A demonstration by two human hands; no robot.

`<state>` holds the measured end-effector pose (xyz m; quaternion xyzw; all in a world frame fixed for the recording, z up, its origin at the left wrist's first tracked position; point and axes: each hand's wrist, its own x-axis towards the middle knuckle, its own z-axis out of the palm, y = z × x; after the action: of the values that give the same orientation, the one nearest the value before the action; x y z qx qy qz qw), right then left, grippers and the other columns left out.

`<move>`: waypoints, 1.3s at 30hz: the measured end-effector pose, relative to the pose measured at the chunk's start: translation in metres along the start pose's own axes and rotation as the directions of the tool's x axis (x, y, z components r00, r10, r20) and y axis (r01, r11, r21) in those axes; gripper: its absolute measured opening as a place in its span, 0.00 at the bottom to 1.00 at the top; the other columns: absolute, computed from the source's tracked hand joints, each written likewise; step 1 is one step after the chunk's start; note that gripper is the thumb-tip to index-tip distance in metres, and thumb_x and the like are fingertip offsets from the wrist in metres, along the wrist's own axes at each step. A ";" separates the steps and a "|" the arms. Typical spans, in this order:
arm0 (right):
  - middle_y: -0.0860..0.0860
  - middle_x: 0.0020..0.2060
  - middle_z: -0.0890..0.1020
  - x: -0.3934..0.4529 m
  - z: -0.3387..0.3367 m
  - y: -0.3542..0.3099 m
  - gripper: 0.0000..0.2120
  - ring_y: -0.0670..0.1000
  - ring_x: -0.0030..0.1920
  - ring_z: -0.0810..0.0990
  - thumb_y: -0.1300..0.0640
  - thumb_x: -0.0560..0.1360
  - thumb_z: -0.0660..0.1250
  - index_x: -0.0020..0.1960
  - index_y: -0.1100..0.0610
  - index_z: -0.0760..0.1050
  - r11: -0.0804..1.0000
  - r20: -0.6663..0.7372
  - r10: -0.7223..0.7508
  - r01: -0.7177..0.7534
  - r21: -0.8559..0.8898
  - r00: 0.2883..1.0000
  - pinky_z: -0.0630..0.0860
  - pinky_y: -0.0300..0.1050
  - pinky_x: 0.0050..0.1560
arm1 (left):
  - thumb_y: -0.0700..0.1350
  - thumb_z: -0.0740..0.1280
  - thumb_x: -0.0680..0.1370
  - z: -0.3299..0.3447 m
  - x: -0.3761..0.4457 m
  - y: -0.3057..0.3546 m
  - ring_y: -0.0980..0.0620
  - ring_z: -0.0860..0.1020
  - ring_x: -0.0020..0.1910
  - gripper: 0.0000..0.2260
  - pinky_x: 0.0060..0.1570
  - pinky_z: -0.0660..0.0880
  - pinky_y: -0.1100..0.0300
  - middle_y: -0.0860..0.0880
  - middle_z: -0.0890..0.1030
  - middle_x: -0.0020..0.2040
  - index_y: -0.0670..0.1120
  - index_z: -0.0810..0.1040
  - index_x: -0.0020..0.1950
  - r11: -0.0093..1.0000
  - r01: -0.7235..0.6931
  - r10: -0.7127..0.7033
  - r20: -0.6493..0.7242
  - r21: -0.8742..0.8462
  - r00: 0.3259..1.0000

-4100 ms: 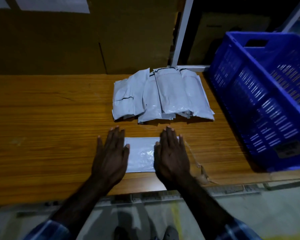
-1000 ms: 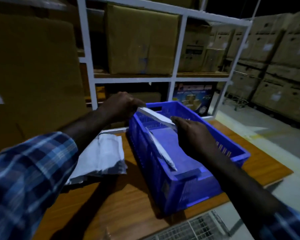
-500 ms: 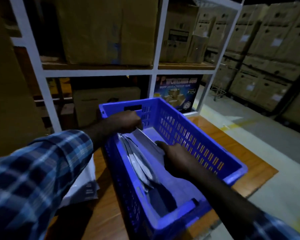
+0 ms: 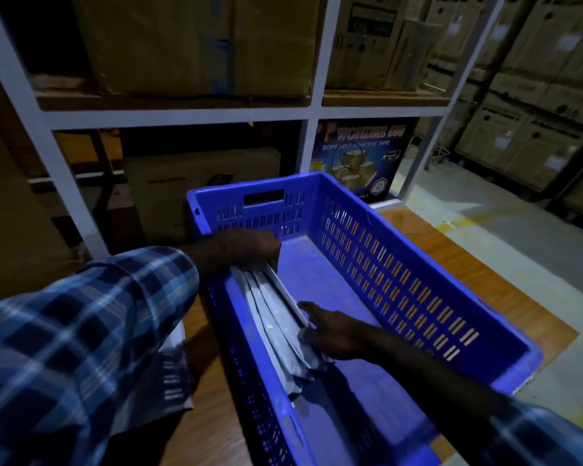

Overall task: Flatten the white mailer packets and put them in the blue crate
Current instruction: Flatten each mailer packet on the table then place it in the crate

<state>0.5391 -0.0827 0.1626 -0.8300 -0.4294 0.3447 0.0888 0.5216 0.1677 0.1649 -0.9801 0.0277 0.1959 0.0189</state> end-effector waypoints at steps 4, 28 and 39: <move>0.59 0.75 0.66 0.001 0.006 -0.003 0.32 0.50 0.61 0.71 0.46 0.84 0.55 0.81 0.53 0.43 0.992 0.083 0.020 -0.030 0.120 0.996 0.68 0.44 0.63 | 0.33 0.64 0.75 -0.007 -0.013 0.017 0.42 0.80 0.55 0.15 0.57 0.72 0.56 0.40 0.83 0.56 0.40 0.83 0.58 0.974 0.152 -0.130 0.131 -0.166 0.983; 0.52 0.45 0.80 -0.018 -0.045 -0.028 0.25 0.51 0.46 0.77 0.44 0.78 0.66 0.70 0.56 0.71 0.983 -0.432 -0.104 0.160 0.093 0.896 0.70 0.43 0.48 | 0.43 0.68 0.76 -0.060 -0.106 0.070 0.48 0.79 0.57 0.15 0.55 0.67 0.65 0.46 0.83 0.59 0.46 0.81 0.63 0.885 0.191 -0.394 -0.464 -0.424 0.794; 0.59 0.51 0.83 -0.104 -0.027 -0.125 0.15 0.60 0.55 0.80 0.50 0.77 0.67 0.57 0.60 0.79 0.807 -0.655 -0.567 0.498 -0.319 0.500 0.74 0.51 0.54 | 0.47 0.67 0.73 0.043 -0.275 0.172 0.54 0.81 0.53 0.14 0.57 0.73 0.62 0.48 0.84 0.54 0.45 0.84 0.55 0.740 0.162 -0.673 -0.710 -0.653 0.210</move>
<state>0.4342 -0.0823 0.2894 -0.7254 -0.6070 -0.0751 0.3157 0.2416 0.0114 0.2266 -0.8513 -0.2881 -0.4046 -0.1689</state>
